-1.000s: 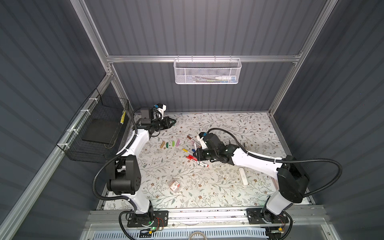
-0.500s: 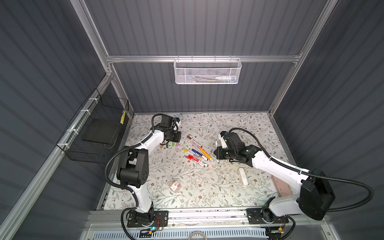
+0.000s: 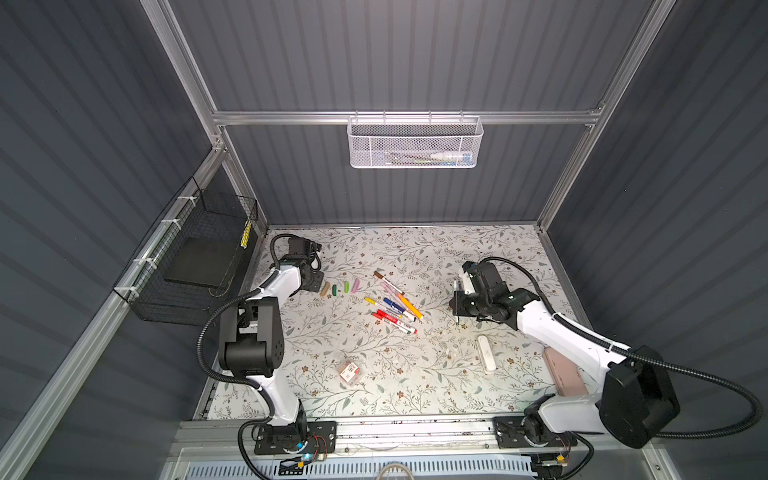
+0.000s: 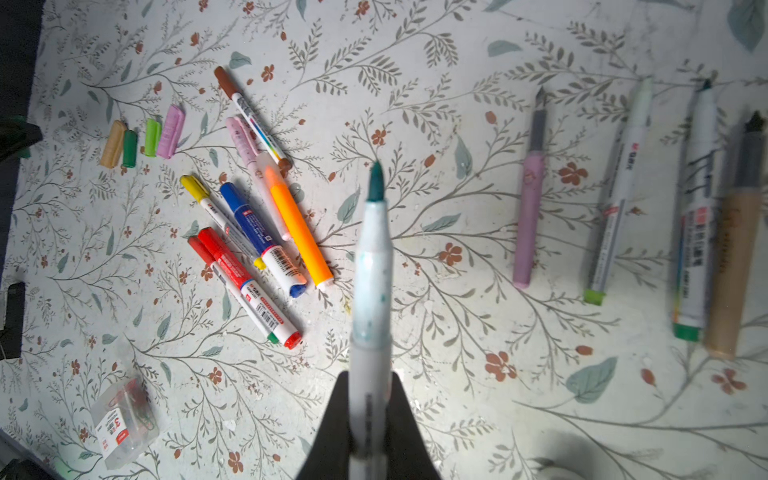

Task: Open the pen caps
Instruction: 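Carry the green cap to the caps row while the right carries the marker away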

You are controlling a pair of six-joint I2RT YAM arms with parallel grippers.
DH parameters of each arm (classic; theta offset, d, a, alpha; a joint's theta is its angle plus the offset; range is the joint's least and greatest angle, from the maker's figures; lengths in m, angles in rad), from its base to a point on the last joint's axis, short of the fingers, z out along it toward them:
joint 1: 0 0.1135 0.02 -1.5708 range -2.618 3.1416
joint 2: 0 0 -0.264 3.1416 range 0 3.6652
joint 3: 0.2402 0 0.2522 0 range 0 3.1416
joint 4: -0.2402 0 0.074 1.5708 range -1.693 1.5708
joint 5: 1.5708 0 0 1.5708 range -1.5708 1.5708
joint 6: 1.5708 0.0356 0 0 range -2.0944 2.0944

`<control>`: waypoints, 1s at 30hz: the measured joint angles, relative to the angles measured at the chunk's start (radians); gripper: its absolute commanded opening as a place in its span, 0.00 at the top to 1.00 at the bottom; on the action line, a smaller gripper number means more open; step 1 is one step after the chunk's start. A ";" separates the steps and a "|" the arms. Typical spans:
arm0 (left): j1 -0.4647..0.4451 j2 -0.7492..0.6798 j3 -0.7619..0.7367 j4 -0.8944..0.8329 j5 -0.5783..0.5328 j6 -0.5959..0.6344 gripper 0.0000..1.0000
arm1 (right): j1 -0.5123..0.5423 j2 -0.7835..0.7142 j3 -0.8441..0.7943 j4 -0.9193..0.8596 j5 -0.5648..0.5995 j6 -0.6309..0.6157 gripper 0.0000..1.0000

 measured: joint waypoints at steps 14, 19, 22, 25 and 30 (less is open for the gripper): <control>0.021 0.180 0.076 -0.017 0.005 0.011 0.99 | -0.018 0.027 0.015 -0.003 -0.031 -0.026 1.00; 0.021 0.200 0.099 -0.023 0.005 0.005 0.87 | -0.020 -0.006 -0.005 -0.003 -0.037 -0.025 1.00; 0.021 0.205 0.104 -0.023 0.003 -0.001 0.75 | -0.021 -0.007 -0.006 -0.003 -0.038 -0.026 1.00; 0.021 0.204 0.104 -0.022 0.002 -0.011 0.67 | -0.021 -0.006 -0.008 -0.003 -0.037 -0.028 1.00; 0.021 0.198 0.103 -0.024 0.003 -0.020 0.56 | -0.041 0.037 0.003 -0.003 -0.040 -0.044 1.00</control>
